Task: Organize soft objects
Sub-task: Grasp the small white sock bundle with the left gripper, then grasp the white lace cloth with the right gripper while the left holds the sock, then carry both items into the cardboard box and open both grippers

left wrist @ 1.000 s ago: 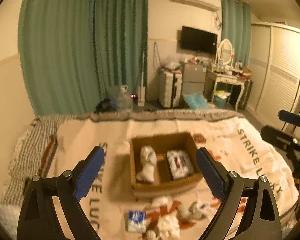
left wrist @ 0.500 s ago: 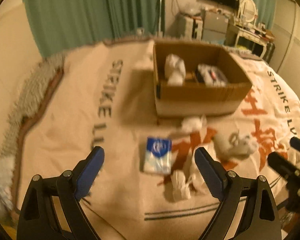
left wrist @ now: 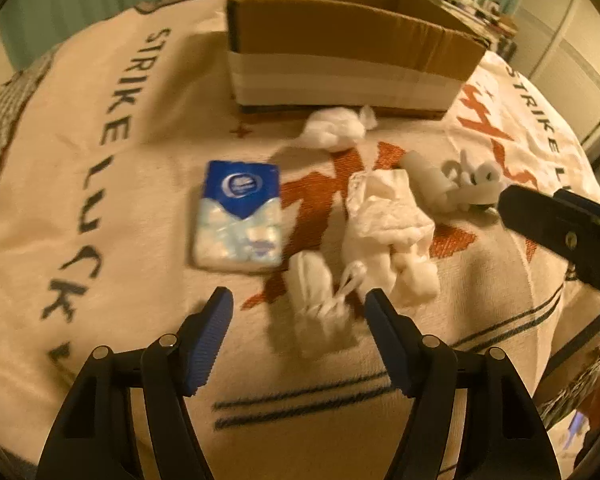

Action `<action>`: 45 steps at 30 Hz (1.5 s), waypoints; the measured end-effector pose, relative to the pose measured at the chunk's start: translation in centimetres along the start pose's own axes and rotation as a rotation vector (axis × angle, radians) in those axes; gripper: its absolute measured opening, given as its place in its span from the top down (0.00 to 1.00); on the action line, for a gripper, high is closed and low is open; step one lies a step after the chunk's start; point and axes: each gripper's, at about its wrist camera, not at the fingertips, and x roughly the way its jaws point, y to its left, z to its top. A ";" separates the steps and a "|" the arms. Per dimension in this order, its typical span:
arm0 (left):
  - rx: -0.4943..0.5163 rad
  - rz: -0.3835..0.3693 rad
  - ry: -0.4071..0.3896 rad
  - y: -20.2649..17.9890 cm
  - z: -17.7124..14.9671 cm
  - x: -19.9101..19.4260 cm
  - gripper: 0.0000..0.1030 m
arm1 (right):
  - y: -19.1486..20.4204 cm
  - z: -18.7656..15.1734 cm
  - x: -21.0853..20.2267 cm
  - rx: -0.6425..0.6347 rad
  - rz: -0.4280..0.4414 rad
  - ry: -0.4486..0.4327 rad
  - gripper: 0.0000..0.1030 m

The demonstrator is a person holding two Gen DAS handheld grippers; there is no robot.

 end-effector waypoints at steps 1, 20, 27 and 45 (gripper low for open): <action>0.003 -0.013 0.011 0.0 0.0 0.4 0.48 | 0.2 0.0 0.1 -0.007 -0.001 0.002 0.00; -0.001 0.095 -0.080 6.6 2.0 -3.5 0.72 | 5.5 0.5 2.1 -0.076 0.026 0.030 0.08; -0.128 0.035 -0.067 10.0 3.0 -2.6 0.72 | 6.5 0.0 4.8 -0.085 0.046 0.086 0.20; -0.050 0.033 -0.083 6.0 4.5 -4.3 0.72 | 5.8 0.4 3.5 -0.119 0.065 0.037 0.83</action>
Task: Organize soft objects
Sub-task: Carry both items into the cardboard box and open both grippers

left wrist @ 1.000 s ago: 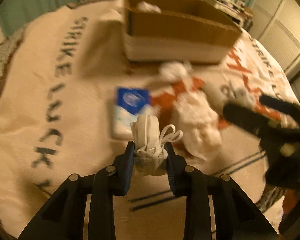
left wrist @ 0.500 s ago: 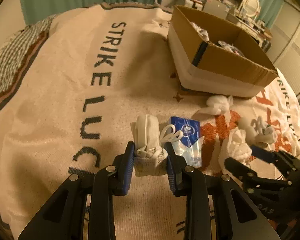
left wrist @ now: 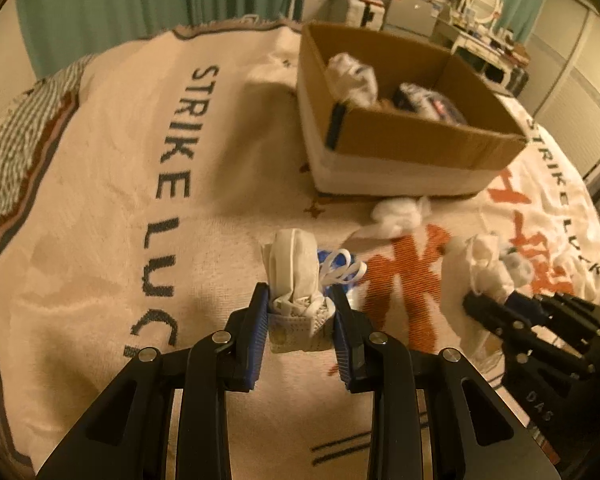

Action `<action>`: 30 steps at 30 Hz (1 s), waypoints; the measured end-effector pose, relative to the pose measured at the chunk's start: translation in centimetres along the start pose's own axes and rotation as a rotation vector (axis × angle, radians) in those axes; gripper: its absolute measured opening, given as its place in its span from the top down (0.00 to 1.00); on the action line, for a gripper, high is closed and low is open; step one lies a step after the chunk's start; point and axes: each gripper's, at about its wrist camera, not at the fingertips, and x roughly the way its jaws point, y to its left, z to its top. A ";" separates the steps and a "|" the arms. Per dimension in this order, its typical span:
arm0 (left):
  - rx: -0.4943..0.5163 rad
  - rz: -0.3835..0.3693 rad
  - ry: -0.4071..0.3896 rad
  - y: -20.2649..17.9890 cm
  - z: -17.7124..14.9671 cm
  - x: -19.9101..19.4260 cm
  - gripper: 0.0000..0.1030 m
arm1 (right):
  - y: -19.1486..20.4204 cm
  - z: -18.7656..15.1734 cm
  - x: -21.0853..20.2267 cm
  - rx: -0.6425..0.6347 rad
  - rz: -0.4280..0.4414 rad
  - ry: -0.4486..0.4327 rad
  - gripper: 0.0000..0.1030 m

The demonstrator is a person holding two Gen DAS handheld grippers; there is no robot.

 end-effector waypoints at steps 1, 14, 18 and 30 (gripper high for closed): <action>0.003 0.000 -0.009 -0.3 0.1 -0.6 0.72 | -0.1 0.1 -1.0 -0.004 0.000 -0.021 0.83; 0.128 -0.040 -0.143 -6.3 4.7 -4.6 0.72 | -3.2 4.4 -10.4 -0.009 0.033 -0.228 0.83; 0.132 -0.048 -0.153 -7.1 7.8 -3.1 0.72 | -4.9 7.5 -11.1 0.009 0.040 -0.273 0.83; 0.127 -0.034 -0.157 -6.2 13.8 4.4 0.72 | -7.9 15.2 -2.8 0.026 0.104 -0.226 0.82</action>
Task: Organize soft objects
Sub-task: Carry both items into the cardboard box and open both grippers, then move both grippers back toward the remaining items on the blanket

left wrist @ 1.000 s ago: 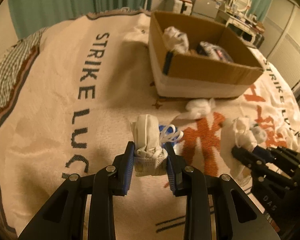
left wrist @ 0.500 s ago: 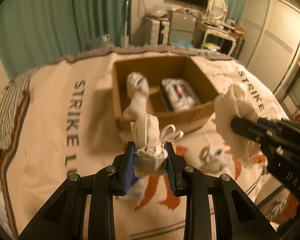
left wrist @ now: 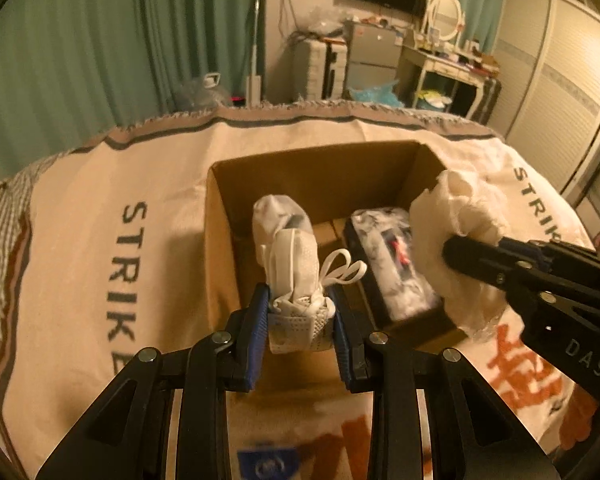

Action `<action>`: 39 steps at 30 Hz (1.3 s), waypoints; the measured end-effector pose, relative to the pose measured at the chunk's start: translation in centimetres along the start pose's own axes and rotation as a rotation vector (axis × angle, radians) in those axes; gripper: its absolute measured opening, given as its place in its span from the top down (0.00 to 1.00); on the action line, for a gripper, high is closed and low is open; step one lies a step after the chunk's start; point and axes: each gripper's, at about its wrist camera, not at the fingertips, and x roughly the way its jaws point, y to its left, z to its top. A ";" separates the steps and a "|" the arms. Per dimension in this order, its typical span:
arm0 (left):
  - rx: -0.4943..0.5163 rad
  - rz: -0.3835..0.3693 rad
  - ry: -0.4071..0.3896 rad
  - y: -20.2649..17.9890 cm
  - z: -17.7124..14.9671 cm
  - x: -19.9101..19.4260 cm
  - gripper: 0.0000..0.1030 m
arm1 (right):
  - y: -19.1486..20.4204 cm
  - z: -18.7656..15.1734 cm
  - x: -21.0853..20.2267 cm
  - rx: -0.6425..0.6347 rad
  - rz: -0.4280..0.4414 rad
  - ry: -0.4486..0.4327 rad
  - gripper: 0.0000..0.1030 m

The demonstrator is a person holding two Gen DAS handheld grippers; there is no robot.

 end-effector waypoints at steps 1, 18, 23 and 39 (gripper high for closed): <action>0.001 -0.004 -0.004 0.0 0.0 0.2 0.71 | -0.3 0.1 0.8 0.013 0.009 0.005 0.82; -0.022 0.060 -0.126 -0.4 0.5 -6.0 0.34 | -2.4 1.5 -2.2 0.069 -0.071 -0.066 0.30; -0.024 0.057 -0.269 -0.9 0.9 -14.6 0.27 | -0.8 2.4 -9.9 0.037 -0.097 -0.154 0.29; -0.087 0.117 -0.270 0.9 -6.1 -19.0 0.10 | 1.2 -4.9 -19.8 0.005 -0.182 -0.151 0.05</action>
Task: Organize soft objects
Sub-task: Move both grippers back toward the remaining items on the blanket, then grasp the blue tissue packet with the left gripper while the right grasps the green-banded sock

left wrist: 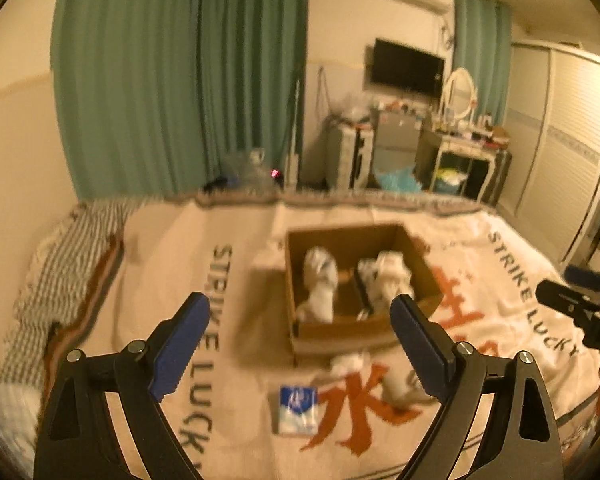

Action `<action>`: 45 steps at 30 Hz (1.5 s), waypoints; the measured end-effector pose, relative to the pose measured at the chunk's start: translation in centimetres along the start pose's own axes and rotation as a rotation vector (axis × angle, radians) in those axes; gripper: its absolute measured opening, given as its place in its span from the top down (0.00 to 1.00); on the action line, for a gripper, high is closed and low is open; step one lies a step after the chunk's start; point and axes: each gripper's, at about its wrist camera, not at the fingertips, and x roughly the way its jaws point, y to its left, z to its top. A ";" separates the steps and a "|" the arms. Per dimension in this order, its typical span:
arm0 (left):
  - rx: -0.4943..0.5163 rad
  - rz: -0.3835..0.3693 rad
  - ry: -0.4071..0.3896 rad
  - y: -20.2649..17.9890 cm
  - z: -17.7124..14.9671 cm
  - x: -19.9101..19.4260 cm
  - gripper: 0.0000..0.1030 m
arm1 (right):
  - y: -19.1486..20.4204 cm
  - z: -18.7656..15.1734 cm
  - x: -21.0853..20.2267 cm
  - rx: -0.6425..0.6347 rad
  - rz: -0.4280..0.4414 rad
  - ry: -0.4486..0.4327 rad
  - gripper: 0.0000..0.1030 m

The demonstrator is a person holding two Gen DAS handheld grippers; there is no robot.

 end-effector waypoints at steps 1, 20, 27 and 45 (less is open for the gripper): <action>-0.003 0.012 0.025 0.0 -0.7 0.9 0.10 | -0.2 -0.8 0.8 0.011 -0.002 0.023 0.05; -0.027 0.022 0.365 -1.0 -11.7 14.3 0.12 | -2.8 -12.4 18.4 0.117 -0.006 0.393 0.08; -0.006 0.045 0.454 -1.1 -14.6 17.0 0.12 | -1.8 -13.9 21.3 0.131 0.043 0.438 0.14; -0.055 -0.054 0.455 1.0 -14.5 14.0 0.52 | -2.5 -11.9 18.0 0.173 0.045 0.335 0.51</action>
